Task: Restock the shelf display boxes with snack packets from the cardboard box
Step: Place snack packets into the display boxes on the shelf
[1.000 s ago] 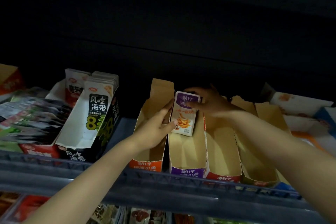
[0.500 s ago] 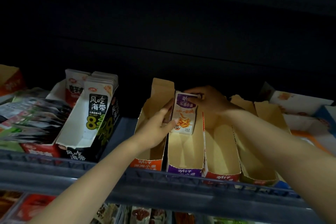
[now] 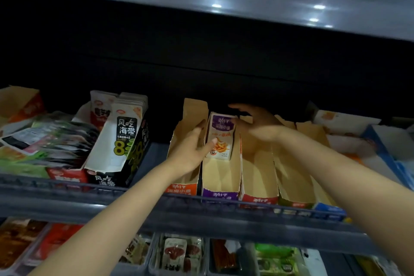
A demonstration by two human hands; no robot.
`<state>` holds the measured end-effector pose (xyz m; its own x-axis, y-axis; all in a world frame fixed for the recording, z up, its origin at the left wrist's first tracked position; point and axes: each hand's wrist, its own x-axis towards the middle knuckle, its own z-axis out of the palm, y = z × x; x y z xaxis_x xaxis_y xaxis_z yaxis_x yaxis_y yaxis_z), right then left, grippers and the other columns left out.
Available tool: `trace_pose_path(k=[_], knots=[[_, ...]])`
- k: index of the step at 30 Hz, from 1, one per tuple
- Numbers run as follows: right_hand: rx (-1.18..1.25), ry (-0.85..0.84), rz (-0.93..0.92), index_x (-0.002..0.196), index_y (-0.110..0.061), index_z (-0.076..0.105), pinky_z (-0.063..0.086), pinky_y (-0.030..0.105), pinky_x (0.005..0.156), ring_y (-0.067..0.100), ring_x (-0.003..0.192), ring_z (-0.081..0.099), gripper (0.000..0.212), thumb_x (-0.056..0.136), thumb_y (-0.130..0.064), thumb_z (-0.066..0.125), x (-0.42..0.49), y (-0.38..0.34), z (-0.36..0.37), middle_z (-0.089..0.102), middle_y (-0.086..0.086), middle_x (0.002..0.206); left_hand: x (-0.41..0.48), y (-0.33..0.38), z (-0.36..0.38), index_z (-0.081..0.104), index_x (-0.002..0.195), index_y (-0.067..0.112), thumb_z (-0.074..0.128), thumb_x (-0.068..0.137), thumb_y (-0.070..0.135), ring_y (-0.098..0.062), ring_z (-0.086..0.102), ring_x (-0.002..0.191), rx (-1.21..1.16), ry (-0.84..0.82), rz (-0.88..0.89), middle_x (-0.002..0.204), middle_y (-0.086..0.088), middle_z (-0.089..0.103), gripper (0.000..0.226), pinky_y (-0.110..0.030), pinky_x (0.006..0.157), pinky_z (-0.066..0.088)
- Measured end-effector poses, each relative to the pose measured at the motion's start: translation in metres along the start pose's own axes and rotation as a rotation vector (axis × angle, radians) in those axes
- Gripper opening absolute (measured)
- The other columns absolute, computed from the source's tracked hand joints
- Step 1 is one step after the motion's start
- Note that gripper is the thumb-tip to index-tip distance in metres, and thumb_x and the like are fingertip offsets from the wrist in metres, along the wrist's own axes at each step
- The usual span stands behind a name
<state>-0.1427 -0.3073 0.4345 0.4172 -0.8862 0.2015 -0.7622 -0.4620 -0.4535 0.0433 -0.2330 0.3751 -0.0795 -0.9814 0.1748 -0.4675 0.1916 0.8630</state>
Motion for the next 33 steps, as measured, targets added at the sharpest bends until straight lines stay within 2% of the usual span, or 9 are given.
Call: trace_pose_path(k=[2,4,6,10,15,19,25,31,33], knots=[[-0.05,-0.012,0.017,0.137,-0.028,0.044,0.033,0.017,0.094,0.01,0.127,0.042,0.042,0.096,-0.036,0.049,-0.02,-0.004,-0.009,0.047,-0.007,0.136,-0.011,0.01,-0.002,0.024,0.148,0.022,0.05,0.095,0.039,-0.012,0.038,0.132,0.045,0.001,0.0,0.144,0.007,0.035,0.061,-0.022,0.106,0.03],[-0.081,-0.01,0.066,0.131,-0.022,0.05,0.035,0.018,0.088,0.011,0.12,0.049,0.042,0.094,-0.043,0.05,-0.043,-0.005,-0.015,0.054,-0.004,0.126,-0.023,0.018,-0.004,0.017,0.15,0.024,0.049,0.094,0.045,-0.017,0.038,0.135,0.112,-0.012,0.011,0.152,0.004,0.027,0.068,-0.033,0.113,0.03],[-0.059,-0.004,0.072,0.133,-0.022,0.049,0.037,0.025,0.098,0.016,0.126,0.047,0.05,0.091,-0.049,0.053,-0.068,-0.005,-0.018,0.051,-0.001,0.136,-0.039,0.024,-0.005,0.012,0.151,0.029,0.049,0.093,0.05,-0.019,0.031,0.139,0.219,-0.023,0.035,0.156,0.003,0.021,0.072,-0.041,0.115,0.028],[-0.047,-0.059,0.009,0.144,-0.037,0.03,0.021,0.024,0.106,0.011,0.14,0.026,0.058,0.091,-0.047,0.053,-0.127,-0.007,-0.014,0.027,-0.008,0.153,-0.088,0.027,0.003,0.014,0.15,0.03,0.046,0.094,0.049,-0.016,0.016,0.144,0.38,-0.029,0.121,0.156,0.005,0.022,0.068,-0.031,0.114,0.017],[0.016,-0.039,-0.025,0.144,-0.03,0.032,0.029,0.028,0.111,0.01,0.137,0.031,0.066,0.087,-0.046,0.06,-0.203,-0.003,0.016,0.033,-0.007,0.15,-0.149,0.015,0.028,0.026,0.148,0.027,0.046,0.091,0.056,-0.013,0.027,0.138,0.527,-0.058,0.204,0.15,0.005,0.033,0.067,-0.031,0.111,0.027],[0.064,-0.057,-0.031,0.142,-0.035,0.033,0.031,0.027,0.11,0.004,0.135,0.033,0.067,0.083,-0.052,0.06,-0.252,0.01,0.054,0.035,-0.014,0.147,-0.185,-0.014,0.052,0.027,0.147,0.027,0.044,0.089,0.06,-0.012,0.029,0.136,0.609,-0.122,0.22,0.148,0.006,0.035,0.069,-0.033,0.11,0.031],[0.085,-0.209,0.085,0.143,-0.03,0.034,0.03,0.022,0.107,0.01,0.133,0.037,0.067,0.085,-0.046,0.063,-0.31,0.05,0.133,0.037,-0.006,0.147,-0.23,-0.088,0.091,0.027,0.148,0.026,0.042,0.089,0.063,-0.016,0.028,0.139,0.643,-0.312,0.075,0.151,0.004,0.032,0.071,-0.036,0.111,0.032],[0.083,-0.461,0.285,0.147,-0.027,0.029,0.028,0.03,0.112,0.018,0.141,0.027,0.072,0.086,-0.048,0.061,-0.352,0.096,0.213,0.032,-0.001,0.152,-0.26,-0.16,0.138,0.022,0.149,0.023,0.043,0.09,0.061,-0.021,0.028,0.14,0.653,-0.501,-0.157,0.155,-0.001,0.026,0.073,-0.034,0.11,0.031],[0.128,-0.477,0.34,0.144,-0.022,0.035,0.03,0.031,0.11,0.02,0.135,0.036,0.068,0.086,-0.042,0.065,-0.362,0.107,0.235,0.039,0.002,0.146,-0.267,-0.182,0.152,0.023,0.149,0.02,0.043,0.091,0.06,-0.022,0.028,0.139,0.658,-0.573,-0.22,0.154,-0.004,0.027,0.073,-0.033,0.11,0.032]])
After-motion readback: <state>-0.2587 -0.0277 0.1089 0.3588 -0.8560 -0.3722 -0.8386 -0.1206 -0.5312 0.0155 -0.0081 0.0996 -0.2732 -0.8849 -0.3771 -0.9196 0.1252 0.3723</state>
